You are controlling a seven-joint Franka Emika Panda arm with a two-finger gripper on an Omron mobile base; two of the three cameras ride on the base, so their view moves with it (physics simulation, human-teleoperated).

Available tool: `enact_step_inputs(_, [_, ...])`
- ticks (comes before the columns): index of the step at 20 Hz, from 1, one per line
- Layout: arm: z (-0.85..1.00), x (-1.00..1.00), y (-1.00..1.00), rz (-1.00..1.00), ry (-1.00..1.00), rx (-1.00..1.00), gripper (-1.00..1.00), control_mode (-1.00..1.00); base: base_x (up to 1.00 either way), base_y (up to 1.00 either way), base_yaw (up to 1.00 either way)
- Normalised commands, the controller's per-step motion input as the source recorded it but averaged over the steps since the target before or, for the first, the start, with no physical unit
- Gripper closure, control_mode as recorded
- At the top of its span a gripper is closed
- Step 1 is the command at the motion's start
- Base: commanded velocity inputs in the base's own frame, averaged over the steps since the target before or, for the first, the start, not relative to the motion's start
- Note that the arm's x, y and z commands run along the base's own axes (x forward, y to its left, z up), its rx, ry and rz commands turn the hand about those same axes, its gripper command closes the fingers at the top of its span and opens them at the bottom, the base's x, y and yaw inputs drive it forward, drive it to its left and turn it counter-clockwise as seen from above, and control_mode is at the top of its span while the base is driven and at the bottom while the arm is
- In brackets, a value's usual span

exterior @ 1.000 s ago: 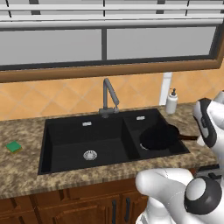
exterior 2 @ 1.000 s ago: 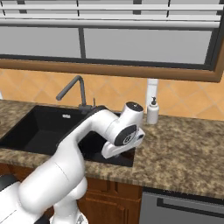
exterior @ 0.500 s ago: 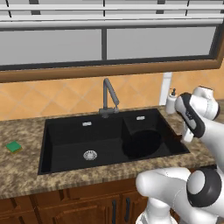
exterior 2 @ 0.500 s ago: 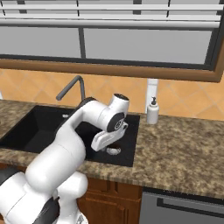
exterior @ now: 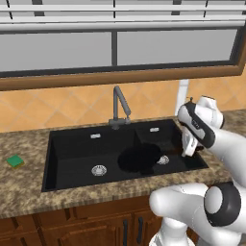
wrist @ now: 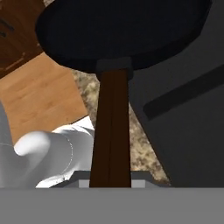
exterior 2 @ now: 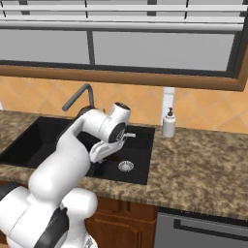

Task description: Pick the pan and sponge and place them into the sink. Then turn on the water.

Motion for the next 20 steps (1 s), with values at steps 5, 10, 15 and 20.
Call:
enact_step_inputs(5, [0.0,0.1,0.71,-0.02,0.0,0.0,1.0,-1.0,0.0,0.0,0.0])
enact_step_inputs(10, [-0.05,0.26,0.59,-0.02,-0.01,0.0,1.0,-1.0,0.0,0.0,0.0])
enact_step_inputs(15, [-0.06,0.23,0.43,-0.04,-0.04,0.0,1.0,-1.0,0.0,0.0,0.0])
enact_step_inputs(20, [-0.01,0.11,0.4,-0.03,-0.02,0.0,1.0,-1.0,0.0,0.0,0.0])
